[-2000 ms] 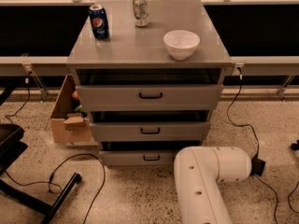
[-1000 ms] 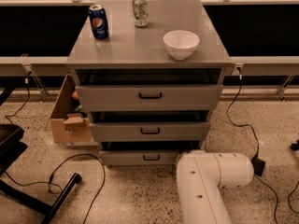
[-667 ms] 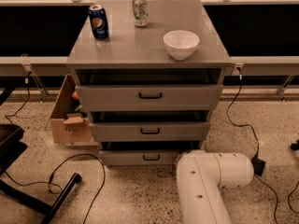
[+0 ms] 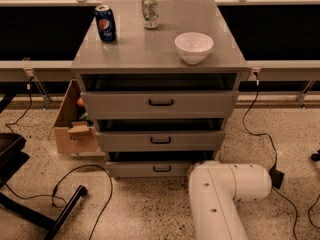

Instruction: Close bottom drawer

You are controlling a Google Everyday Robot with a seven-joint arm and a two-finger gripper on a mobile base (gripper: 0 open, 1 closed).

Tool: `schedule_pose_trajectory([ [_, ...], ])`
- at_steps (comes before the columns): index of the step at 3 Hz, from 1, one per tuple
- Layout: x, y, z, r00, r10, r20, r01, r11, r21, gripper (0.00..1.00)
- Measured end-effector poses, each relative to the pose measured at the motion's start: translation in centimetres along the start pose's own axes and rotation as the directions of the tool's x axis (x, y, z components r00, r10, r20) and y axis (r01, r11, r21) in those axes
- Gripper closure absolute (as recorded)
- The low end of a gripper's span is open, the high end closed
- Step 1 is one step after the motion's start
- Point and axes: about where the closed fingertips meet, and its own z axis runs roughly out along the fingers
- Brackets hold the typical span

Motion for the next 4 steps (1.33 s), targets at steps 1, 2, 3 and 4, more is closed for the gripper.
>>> schedule_pose_trajectory([
  [1,0.0,0.0,0.0,1.0,0.0,0.0,0.0,1.0,0.0,0.06],
  [2,-0.01,0.01,0.01,1.0,0.0,0.0,0.0,1.0,0.0,0.0],
  [3,-0.01,0.01,0.01,1.0,0.0,0.0,0.0,1.0,0.0,0.0],
  [4,-0.01,0.01,0.01,1.0,0.0,0.0,0.0,1.0,0.0,0.16],
])
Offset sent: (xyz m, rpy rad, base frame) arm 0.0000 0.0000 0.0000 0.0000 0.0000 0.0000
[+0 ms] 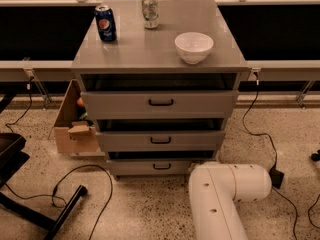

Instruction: Close bottom drawer

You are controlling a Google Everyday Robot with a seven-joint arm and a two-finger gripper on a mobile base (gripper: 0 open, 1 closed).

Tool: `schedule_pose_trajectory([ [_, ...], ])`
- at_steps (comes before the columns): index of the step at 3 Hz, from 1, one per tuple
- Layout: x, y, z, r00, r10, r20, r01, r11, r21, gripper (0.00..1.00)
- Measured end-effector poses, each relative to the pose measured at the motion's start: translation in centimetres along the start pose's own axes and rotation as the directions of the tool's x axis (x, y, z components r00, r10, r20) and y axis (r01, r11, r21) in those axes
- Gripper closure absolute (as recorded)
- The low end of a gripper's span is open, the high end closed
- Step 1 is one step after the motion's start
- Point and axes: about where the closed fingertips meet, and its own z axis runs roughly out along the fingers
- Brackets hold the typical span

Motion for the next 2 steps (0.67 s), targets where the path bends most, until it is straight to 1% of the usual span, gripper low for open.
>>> schedule_pose_trajectory([
  [1,0.1,0.5,-0.6,1.0,-0.006,-0.005,0.006,1.0,0.002,0.47],
  [2,3.2,-1.0,-8.6,0.989,-0.108,-0.104,0.113,0.9926,0.045,0.78],
])
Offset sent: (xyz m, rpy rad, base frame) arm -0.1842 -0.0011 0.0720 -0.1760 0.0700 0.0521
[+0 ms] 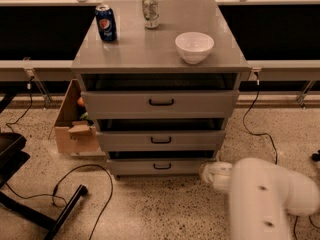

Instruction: Close bottom drawer

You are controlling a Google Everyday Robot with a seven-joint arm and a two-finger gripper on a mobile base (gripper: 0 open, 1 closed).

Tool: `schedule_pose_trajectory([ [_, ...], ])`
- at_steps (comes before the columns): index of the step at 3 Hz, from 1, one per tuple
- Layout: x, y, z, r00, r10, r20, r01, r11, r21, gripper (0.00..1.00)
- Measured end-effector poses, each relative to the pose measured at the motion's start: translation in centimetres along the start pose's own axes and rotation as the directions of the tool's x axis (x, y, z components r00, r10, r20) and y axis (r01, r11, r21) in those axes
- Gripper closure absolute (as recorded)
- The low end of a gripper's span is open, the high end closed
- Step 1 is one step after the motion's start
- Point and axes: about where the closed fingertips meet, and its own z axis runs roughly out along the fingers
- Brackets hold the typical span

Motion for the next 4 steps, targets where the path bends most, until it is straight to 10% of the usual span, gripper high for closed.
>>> schedule_pose_trajectory([
  [1,3.1,-2.9,-8.9,0.995,0.013,-0.095,-0.006,0.9971,0.076,0.99],
  [2,6.4,-4.3,-21.2,0.959,0.111,-0.259,-0.086,0.9906,0.106,1.0],
  [4,-3.4,-4.6,-35.7,0.912,0.104,-0.397,-0.08,0.9939,0.077,1.0],
])
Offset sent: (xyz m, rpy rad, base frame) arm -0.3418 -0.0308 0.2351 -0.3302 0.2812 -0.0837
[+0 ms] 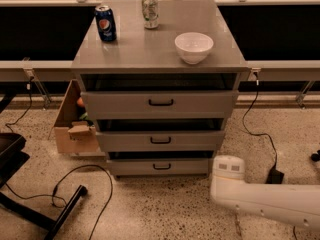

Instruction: Close bottom drawer

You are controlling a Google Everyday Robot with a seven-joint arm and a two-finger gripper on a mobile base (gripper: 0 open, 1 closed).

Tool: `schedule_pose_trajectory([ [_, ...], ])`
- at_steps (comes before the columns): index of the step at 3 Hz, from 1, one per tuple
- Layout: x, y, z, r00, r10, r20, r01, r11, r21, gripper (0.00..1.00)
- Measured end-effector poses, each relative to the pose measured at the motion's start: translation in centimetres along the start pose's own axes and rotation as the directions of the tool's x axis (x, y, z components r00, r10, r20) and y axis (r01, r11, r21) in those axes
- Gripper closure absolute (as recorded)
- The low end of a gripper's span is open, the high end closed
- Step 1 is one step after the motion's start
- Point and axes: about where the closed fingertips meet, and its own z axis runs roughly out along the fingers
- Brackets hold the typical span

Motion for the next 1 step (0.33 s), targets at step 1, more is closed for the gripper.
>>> schedule_pose_trajectory([
  [1,2.29,-0.87,-8.93,0.969,-0.125,-0.213,0.119,0.992,-0.042,1.0],
])
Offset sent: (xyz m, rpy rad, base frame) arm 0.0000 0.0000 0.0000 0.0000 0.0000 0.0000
